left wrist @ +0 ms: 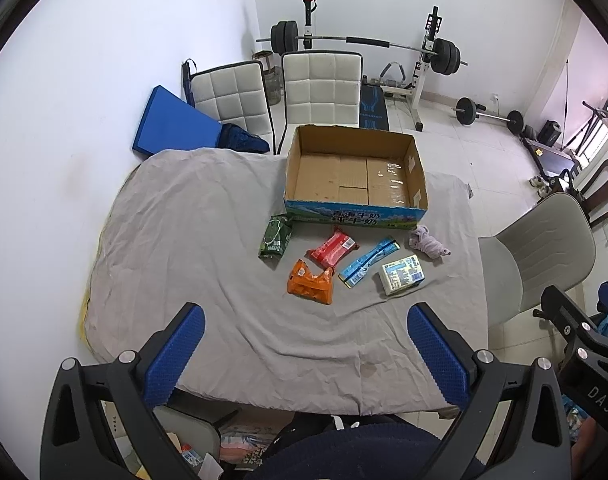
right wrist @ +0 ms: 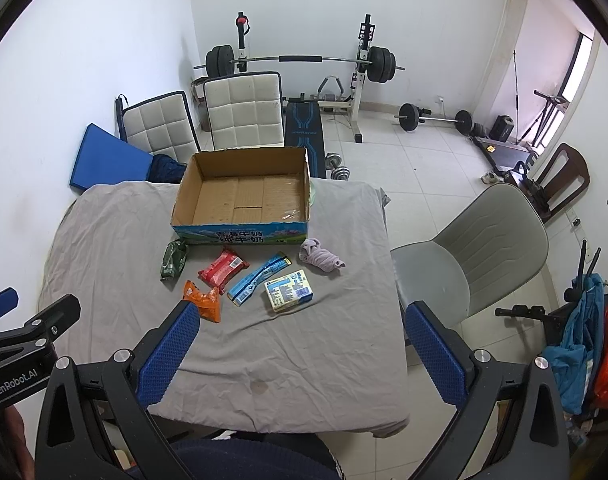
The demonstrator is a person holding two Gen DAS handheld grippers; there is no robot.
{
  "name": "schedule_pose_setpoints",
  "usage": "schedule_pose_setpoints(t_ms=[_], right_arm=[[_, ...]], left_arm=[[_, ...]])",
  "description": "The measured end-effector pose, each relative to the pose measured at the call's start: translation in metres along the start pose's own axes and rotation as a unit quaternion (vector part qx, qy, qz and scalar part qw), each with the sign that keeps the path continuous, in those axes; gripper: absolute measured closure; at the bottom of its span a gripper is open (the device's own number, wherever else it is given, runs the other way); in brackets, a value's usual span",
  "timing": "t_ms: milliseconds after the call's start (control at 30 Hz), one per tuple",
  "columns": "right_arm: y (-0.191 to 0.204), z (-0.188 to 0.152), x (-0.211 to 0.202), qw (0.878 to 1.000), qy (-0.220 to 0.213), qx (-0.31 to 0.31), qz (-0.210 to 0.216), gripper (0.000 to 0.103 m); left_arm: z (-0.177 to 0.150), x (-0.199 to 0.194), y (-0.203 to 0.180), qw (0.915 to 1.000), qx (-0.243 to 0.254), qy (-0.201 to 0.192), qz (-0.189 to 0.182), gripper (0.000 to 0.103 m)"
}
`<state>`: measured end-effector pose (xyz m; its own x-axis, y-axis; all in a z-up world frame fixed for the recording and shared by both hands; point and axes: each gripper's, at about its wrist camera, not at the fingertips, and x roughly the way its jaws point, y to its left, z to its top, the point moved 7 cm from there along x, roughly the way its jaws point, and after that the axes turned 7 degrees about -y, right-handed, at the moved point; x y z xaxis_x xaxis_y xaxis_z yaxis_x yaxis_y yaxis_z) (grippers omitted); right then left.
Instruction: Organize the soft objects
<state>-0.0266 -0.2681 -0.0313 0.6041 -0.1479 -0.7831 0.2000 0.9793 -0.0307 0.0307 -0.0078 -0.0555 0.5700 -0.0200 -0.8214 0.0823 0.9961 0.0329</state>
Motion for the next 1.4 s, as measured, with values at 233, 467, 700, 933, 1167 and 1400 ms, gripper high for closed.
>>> schedule_pose_setpoints(t_ms=[233, 467, 700, 933, 1167, 1400], right_arm=[[-0.005, 0.003, -0.006, 1.000, -0.006, 0.003, -0.001, 0.000], [-0.004, 0.004, -0.009, 1.000, -0.008, 0.003, -0.002, 0.000], [-0.005, 0.006, -0.012, 1.000, -0.010, 0.003, -0.002, 0.000], [-0.010, 0.003, -0.020, 1.000, -0.022, 0.008, -0.005, 0.000], [-0.009, 0.001, -0.021, 1.000, -0.021, 0.007, -0.006, 0.000], [-0.006, -0.001, -0.021, 1.000, -0.022, 0.007, -0.008, 0.000]], left_arm=[[0.002, -0.004, -0.003, 0.9999, 0.002, -0.014, 0.002, 0.000], [0.002, -0.007, -0.003, 0.9998, 0.001, -0.018, 0.000, 0.000], [0.001, -0.009, -0.006, 0.9998, -0.001, -0.021, -0.004, 0.000], [0.002, -0.014, -0.007, 0.9995, -0.001, -0.032, -0.002, 0.000], [0.002, -0.016, -0.008, 0.9994, 0.001, -0.034, -0.003, 0.000], [0.002, -0.017, -0.008, 0.9994, 0.000, -0.034, -0.003, 0.000]])
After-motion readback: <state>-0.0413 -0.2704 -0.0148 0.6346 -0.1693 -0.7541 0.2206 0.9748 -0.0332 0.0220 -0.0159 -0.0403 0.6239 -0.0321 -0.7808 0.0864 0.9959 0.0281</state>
